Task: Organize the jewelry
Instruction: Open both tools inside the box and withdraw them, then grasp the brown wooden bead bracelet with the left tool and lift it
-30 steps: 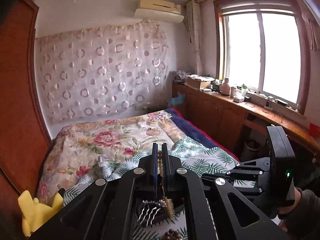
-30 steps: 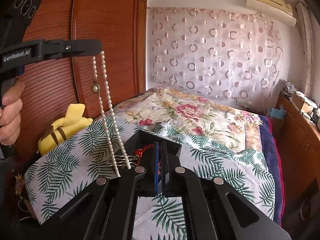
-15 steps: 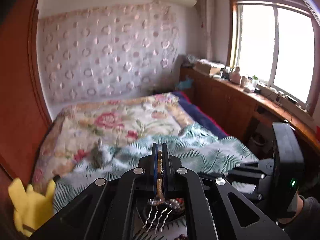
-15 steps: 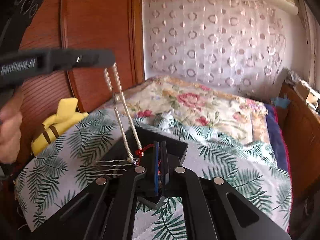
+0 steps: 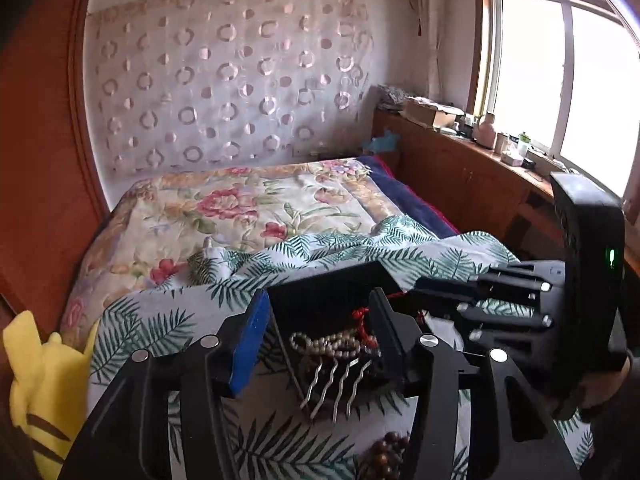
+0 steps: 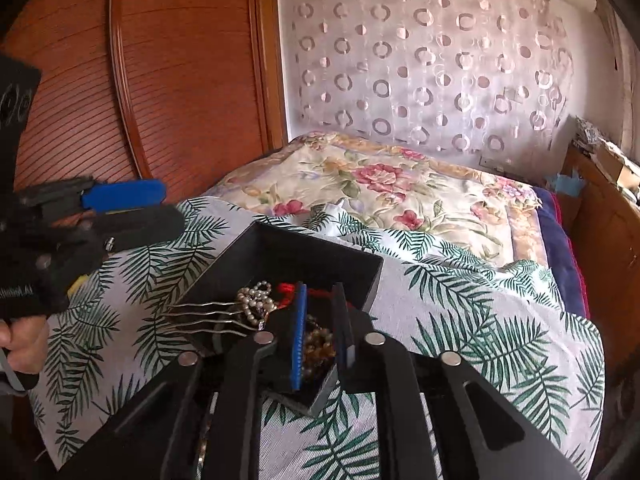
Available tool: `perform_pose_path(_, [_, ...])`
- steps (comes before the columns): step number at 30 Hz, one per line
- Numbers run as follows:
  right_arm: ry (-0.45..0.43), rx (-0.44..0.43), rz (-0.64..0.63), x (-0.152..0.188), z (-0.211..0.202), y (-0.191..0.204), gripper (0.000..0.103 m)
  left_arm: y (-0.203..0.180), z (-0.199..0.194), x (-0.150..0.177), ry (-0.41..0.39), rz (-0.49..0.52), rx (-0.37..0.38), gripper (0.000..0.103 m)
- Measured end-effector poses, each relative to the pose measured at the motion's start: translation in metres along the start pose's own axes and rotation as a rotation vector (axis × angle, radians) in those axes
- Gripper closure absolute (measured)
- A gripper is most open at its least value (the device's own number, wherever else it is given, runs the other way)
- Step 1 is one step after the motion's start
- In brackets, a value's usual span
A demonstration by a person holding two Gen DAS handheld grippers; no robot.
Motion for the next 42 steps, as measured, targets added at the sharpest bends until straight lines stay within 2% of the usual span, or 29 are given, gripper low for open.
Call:
perform_pose_path(3, [-0.012,-0.013,-0.001,0.001,-0.012,0.003,0.088,0.0,-0.012,0.012,-0.002,0.001,0.005,0.046])
perform_pose_path(6, [-0.016,-0.024,-0.009,0.001,-0.022,0.007,0.079,0.0,-0.022,0.024,0.002,0.0,0.007,0.045])
perform_pose_path(11, [-0.009,-0.055,-0.031,0.012,-0.046,0.022,0.079,-0.003,-0.038,0.047,0.02,-0.009,0.034,0.044])
perform_pose_path(18, [0.015,-0.082,-0.027,0.047,-0.079,0.039,0.079,-0.008,-0.055,0.096,0.084,0.004,0.05,0.044])
perform_pose_path(25, [0.067,-0.051,-0.004,0.087,-0.095,0.03,0.079,-0.024,-0.064,0.137,0.152,0.022,0.087,0.047])
perform_pose_path(28, [0.083,-0.048,0.017,0.099,-0.102,0.026,0.079,-0.031,-0.063,0.143,0.16,0.032,0.1,0.051])
perform_pose_path(39, [0.136,-0.018,0.037,0.139,-0.124,0.02,0.079,-0.06,-0.04,0.135,0.181,0.133,0.13,0.052])
perform_pose_path(42, [0.138,-0.023,0.039,0.145,-0.127,0.021,0.079,-0.064,-0.032,0.138,0.202,0.172,0.125,0.065])
Point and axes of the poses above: each gripper's, at about its wrist camera, not at the fingertips, and z roughly the way its jaws point, y to its left, x to its underside, the point moved 9 cm from there along z, roughly the way its jaws point, and after that the axes turned 12 degrees about -y, right-handed, at the moved point
